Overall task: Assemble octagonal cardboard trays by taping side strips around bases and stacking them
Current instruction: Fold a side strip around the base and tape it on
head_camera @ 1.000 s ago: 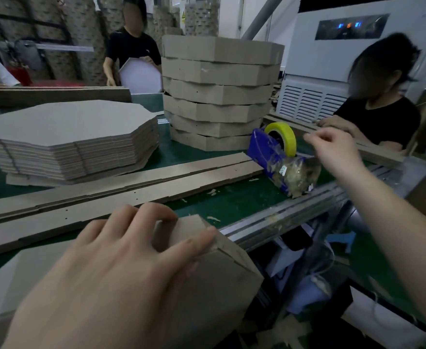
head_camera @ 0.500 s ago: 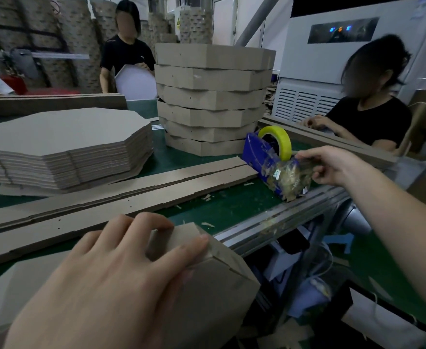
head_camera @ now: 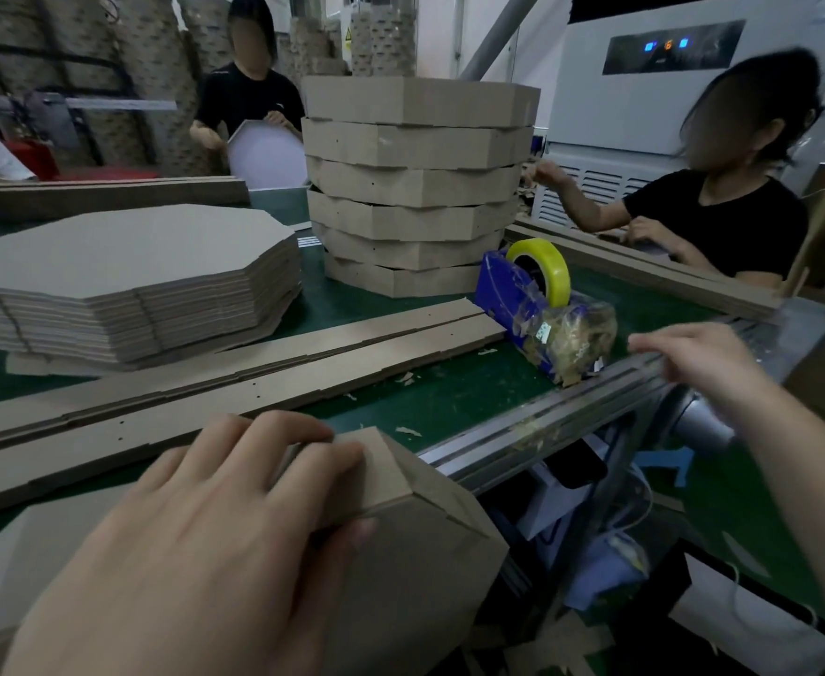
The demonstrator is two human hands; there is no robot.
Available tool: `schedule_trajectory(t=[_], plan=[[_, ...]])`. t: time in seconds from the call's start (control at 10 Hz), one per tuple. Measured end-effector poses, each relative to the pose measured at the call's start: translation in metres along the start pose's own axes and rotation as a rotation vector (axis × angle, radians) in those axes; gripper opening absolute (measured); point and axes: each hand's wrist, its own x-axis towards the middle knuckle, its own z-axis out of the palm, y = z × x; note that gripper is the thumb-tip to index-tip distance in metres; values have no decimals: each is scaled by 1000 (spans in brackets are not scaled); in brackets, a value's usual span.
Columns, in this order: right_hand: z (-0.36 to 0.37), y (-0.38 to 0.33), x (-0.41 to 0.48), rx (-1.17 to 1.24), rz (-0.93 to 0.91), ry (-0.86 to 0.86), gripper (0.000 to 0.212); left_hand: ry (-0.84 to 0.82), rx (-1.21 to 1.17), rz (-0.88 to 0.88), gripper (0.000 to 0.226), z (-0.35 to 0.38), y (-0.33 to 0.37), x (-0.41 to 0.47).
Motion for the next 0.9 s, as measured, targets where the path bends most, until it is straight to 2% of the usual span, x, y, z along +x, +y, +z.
schedule_trajectory(t=[0.1, 0.2, 0.3, 0.4, 0.5, 0.6, 0.7, 0.8, 0.9], plan=[[-9, -30, -11, -465, -135, 126, 13, 35, 29, 13, 38, 2, -2, -1], [-5, -44, 2, -570, -54, 107, 18, 37, 11, 10, 37, -6, 1, -2], [1, -22, 7, -343, 24, 10, 11, 78, -5, 30, 37, -8, 1, -1], [3, 1, 10, -284, -28, 29, 11, 94, -13, 14, 36, -2, -4, -4], [-2, 35, 13, -459, -13, 77, 20, 48, -63, -11, 33, 7, -10, -7], [-8, 36, 1, -614, -129, 97, 21, 40, -113, 10, 28, 13, -15, -8], [-4, -14, -27, -585, -338, 7, 14, 60, -167, 33, 25, 17, -20, -7], [12, -68, -68, -371, -533, -198, 14, 71, -189, 14, 31, 21, -19, -5], [26, -106, -108, 58, -622, -606, 18, 76, -230, -7, 34, 17, -20, -3]])
